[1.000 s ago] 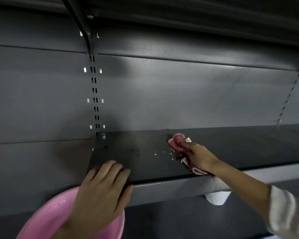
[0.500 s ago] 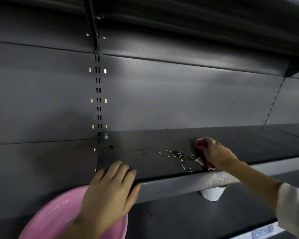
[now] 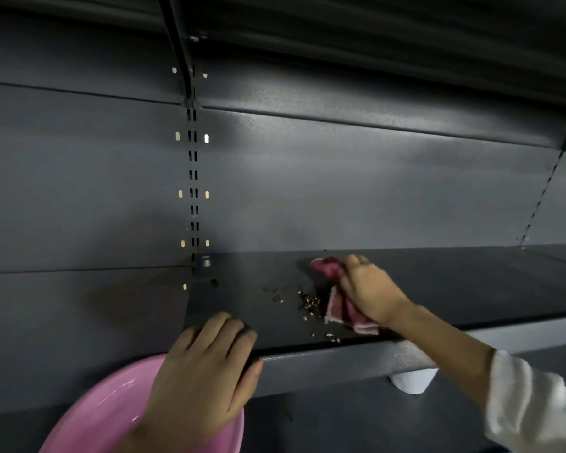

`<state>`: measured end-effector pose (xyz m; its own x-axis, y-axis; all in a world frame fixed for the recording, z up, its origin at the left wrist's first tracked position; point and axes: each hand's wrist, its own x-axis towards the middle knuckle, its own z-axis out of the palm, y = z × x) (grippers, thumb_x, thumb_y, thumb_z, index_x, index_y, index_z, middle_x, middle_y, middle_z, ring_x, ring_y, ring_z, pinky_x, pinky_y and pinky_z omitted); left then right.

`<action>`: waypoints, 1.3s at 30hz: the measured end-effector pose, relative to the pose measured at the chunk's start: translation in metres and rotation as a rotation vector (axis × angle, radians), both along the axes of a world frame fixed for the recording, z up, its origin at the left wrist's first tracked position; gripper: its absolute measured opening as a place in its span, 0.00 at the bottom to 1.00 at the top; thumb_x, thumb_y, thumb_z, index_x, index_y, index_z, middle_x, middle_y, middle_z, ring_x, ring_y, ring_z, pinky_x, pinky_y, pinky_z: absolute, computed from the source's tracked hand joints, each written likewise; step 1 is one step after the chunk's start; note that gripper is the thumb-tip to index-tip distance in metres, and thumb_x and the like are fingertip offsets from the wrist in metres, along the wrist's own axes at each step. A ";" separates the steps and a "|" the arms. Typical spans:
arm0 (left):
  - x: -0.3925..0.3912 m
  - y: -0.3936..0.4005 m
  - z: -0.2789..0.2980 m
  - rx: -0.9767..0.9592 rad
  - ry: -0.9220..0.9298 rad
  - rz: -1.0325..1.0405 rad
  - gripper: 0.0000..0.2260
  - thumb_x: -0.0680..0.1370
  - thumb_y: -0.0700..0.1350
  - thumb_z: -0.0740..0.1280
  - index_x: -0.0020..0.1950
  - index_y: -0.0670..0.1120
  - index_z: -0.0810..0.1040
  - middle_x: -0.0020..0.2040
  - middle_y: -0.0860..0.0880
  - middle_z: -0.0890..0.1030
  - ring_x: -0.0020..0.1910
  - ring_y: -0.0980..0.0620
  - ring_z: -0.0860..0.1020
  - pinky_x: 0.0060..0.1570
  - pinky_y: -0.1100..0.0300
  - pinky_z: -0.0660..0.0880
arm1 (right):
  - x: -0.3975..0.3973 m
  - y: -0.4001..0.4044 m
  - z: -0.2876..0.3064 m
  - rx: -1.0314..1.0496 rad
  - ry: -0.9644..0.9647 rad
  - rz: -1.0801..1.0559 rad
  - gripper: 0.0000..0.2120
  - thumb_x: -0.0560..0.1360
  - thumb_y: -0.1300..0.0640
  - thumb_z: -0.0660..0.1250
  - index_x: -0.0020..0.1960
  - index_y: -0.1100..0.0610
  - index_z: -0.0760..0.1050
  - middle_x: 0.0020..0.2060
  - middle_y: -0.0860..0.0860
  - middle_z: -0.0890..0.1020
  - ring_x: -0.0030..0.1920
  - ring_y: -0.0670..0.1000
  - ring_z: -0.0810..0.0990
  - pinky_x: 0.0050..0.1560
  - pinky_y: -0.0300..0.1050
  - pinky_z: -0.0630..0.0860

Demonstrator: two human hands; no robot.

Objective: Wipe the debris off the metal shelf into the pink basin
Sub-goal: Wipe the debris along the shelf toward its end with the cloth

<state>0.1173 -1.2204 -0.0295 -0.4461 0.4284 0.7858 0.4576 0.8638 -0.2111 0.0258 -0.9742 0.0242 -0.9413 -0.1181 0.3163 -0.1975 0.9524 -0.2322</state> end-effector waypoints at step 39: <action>-0.007 0.002 0.004 -0.101 0.002 0.128 0.19 0.66 0.57 0.58 0.40 0.50 0.85 0.37 0.52 0.84 0.48 0.52 0.70 0.41 0.61 0.65 | -0.116 -0.038 -0.011 -0.324 -0.332 0.508 0.19 0.74 0.71 0.57 0.57 0.56 0.77 0.59 0.52 0.78 0.57 0.55 0.79 0.62 0.46 0.73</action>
<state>0.1105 -1.2180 -0.0258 -0.5010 0.4448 0.7424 0.3445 0.8894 -0.3004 -0.0905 -1.0123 0.0134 -0.8473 -0.5188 0.1142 -0.4703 0.6326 -0.6154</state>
